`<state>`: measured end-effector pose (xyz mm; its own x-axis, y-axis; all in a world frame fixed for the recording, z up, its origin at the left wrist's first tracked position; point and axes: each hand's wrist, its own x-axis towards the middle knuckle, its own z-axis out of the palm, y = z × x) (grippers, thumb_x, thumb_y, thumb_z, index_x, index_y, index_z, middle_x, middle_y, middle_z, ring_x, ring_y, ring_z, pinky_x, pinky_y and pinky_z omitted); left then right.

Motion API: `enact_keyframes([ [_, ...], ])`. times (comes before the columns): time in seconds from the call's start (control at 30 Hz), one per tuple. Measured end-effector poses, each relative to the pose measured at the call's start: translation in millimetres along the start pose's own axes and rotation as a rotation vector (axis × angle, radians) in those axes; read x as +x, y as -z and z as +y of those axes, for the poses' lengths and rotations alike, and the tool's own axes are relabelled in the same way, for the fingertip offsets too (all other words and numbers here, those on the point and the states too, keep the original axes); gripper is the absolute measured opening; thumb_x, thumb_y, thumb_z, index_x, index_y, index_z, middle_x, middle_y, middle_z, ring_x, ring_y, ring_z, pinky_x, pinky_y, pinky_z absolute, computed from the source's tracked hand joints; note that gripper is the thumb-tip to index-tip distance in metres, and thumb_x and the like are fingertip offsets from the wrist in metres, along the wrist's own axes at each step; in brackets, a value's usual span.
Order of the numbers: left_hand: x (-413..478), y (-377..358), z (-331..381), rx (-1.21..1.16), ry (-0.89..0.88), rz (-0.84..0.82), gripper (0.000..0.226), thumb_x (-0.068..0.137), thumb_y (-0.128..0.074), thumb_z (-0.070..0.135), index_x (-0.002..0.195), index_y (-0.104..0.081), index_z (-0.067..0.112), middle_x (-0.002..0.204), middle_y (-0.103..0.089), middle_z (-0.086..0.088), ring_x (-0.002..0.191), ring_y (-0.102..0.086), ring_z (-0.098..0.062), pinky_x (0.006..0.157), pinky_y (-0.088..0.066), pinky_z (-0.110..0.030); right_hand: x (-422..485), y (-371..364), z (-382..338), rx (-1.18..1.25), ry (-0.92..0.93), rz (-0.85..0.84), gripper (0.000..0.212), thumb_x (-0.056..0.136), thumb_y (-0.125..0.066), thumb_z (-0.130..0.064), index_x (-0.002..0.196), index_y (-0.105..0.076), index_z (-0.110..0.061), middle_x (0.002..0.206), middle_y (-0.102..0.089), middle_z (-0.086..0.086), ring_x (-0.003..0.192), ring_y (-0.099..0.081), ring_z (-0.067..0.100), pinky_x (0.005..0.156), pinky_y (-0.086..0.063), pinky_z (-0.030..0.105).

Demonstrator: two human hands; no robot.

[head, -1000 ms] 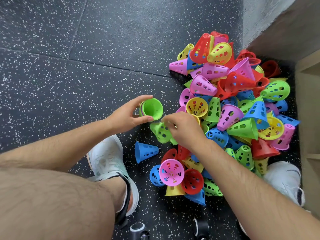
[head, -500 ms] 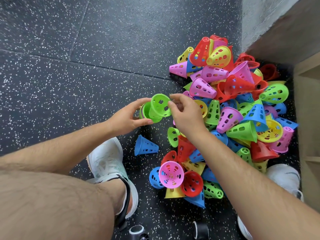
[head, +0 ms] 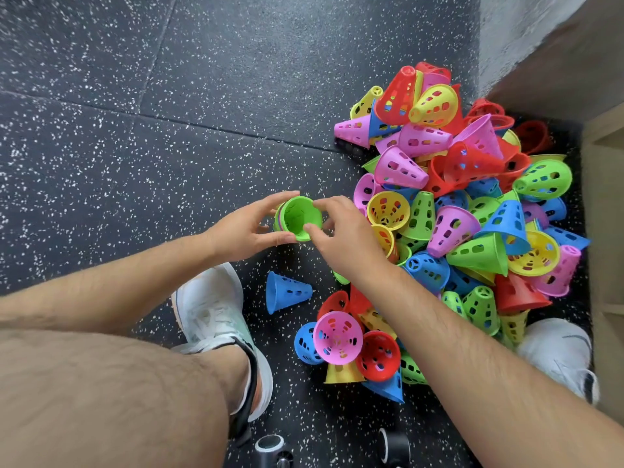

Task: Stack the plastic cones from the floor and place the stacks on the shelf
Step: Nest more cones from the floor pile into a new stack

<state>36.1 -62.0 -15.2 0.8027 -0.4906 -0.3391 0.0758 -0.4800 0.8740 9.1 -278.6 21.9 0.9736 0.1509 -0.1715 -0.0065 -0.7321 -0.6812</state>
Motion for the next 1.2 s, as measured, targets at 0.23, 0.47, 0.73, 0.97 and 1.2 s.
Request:
enact_keyframes([
  [0.23,1,-2,3,0.030,0.001,0.027,0.074,0.084,-0.073,0.056,0.150,-0.041,0.048,0.140,-0.061,0.023,0.129,-0.058,-0.001,0.108,-0.052,-0.038,-27,-2,2,-0.031,0.321,-0.201,0.024,0.082,-0.066,-0.015,0.103,-0.069,-0.024,0.102,-0.060,-0.005,0.098,-0.057,0.017,0.088,-0.049,0.038],
  [0.47,-2,-2,2,0.018,0.022,0.051,0.076,0.077,-0.071,0.070,0.145,-0.039,0.059,0.141,-0.056,0.030,0.131,-0.055,0.000,0.111,-0.050,-0.044,-39,-26,-3,-0.166,0.309,-0.571,0.047,0.090,-0.069,-0.026,0.134,-0.061,-0.041,0.131,-0.052,-0.004,0.122,-0.046,0.019,0.105,-0.041,0.038],
  [0.73,-1,-3,-2,-0.003,0.016,0.042,0.074,0.079,-0.075,0.067,0.144,-0.040,0.059,0.142,-0.055,0.030,0.130,-0.055,-0.003,0.111,-0.050,-0.046,-35,-28,6,-0.218,0.298,-0.483,0.015,0.095,-0.061,-0.021,0.108,-0.068,-0.024,0.124,-0.053,-0.001,0.112,-0.052,0.022,0.091,-0.047,0.044],
  [0.97,4,-5,-6,-0.019,0.028,0.067,0.068,0.088,-0.078,0.047,0.143,-0.040,0.059,0.139,-0.058,0.026,0.126,-0.058,0.000,0.099,-0.053,-0.030,-39,8,12,0.139,0.277,-0.349,0.007,0.092,-0.068,-0.016,0.097,-0.067,-0.019,0.115,-0.061,-0.002,0.106,-0.058,0.014,0.095,-0.047,0.035],
  [1.2,8,-3,-7,0.058,0.085,0.073,0.073,0.093,-0.076,0.019,0.137,-0.037,0.064,0.128,-0.060,0.037,0.117,-0.058,0.011,0.104,-0.048,-0.027,-12,39,-8,0.471,0.100,0.008,0.009,0.089,-0.065,-0.015,0.094,-0.065,-0.023,0.107,-0.066,0.007,0.099,-0.064,0.022,0.089,-0.053,0.044],
])
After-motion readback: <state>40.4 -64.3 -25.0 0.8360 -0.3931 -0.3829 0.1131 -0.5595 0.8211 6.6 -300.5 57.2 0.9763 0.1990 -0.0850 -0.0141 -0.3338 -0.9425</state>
